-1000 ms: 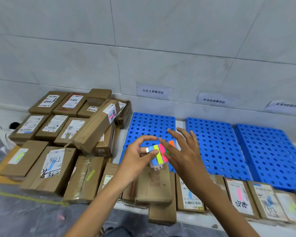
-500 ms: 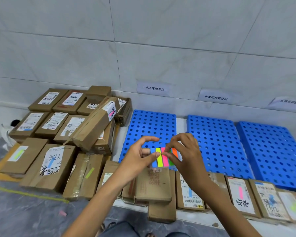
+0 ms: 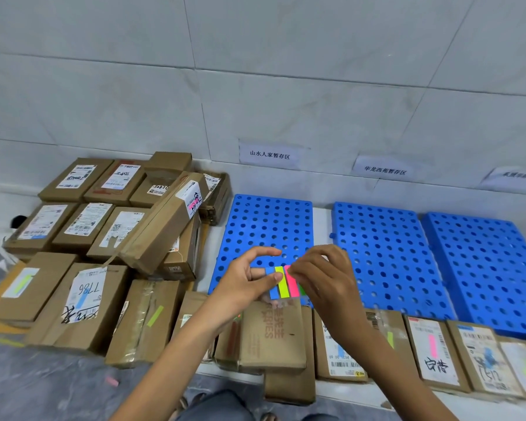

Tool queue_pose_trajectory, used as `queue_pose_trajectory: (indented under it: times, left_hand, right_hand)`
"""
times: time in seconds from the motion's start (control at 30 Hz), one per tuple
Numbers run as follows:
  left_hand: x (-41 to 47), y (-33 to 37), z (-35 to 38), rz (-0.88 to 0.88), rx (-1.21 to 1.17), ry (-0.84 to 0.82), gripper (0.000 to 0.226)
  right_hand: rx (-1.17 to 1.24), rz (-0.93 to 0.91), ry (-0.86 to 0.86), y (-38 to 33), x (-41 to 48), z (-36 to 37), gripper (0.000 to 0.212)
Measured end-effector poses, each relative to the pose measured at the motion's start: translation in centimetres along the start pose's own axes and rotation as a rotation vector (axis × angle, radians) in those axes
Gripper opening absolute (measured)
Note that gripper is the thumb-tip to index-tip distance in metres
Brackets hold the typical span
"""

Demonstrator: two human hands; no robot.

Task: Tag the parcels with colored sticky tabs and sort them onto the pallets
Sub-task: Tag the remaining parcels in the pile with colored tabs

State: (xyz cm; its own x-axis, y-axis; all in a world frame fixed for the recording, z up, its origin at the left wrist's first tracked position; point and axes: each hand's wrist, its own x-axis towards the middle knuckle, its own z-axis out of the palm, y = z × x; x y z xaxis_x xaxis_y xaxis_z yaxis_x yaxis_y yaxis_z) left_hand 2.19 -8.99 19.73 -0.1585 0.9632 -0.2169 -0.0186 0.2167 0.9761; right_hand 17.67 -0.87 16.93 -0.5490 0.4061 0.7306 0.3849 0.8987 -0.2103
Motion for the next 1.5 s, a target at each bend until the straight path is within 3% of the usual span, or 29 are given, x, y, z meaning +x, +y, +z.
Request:
queue_pose_trajectory:
  times: [0.1, 0.33, 0.43, 0.63, 0.77, 0.9, 1.07, 1.13, 1.27, 1.4, 1.5]
  left_hand:
    - [0.6, -0.2, -0.2, -0.01, -0.001, -0.008, 0.034]
    - [2.7, -1.6, -0.8, -0.114, -0.117, 0.083, 0.029]
    - [4.5, -3.3, -1.5, -0.178, -0.129, 0.182, 0.027]
    - [10.2, -10.9, -5.4, -0.272, 0.031, 0.479, 0.014]
    - [13.1, -15.0, -6.0, -0.207, 0.252, 0.494, 0.014]
    - [14.0, -16.4, -5.7, -0.191, 0.478, 0.388, 0.024]
    - [9.3, -15.8, -4.3, -0.054, 0.56, 0.534, 0.031]
    - [6.4, -16.1, -3.0, -0.068, 0.582, 0.45, 0.036]
    - [2.9, -15.4, -0.5, -0.153, 0.273, 0.163, 0.042]
    - [2.4, -11.3, -2.4, -0.038, 0.078, 0.224, 0.06]
    - [1.2, -6.3, -6.9, 0.109, 0.055, 0.37, 0.065]
  right_hand:
    - [0.013, 0.083, -0.023, 0.4, -0.2, 0.6, 0.022]
    - [0.104, 0.239, -0.198, 1.6, -0.5, 1.9, 0.003]
    - [0.152, 0.317, -0.307, 2.1, -0.8, 2.5, 0.012]
    - [0.235, 0.476, -0.539, 3.0, -2.8, 4.0, 0.007]
    - [0.124, 0.478, -0.733, 2.7, -4.5, 7.3, 0.004]
    - [0.077, 0.53, -0.648, 2.4, -6.5, 9.9, 0.013]
    - [0.28, 0.878, -0.633, 1.8, -8.1, 9.1, 0.087]
    - [0.51, 1.026, -0.657, 1.1, -8.0, 8.3, 0.1]
    - [0.732, 1.055, -0.684, 0.3, -7.3, 7.2, 0.093]
    - [0.842, 1.017, -0.576, -0.8, -3.2, 6.5, 0.092]
    - [0.934, 0.888, -0.515, -3.5, 2.9, 6.8, 0.089]
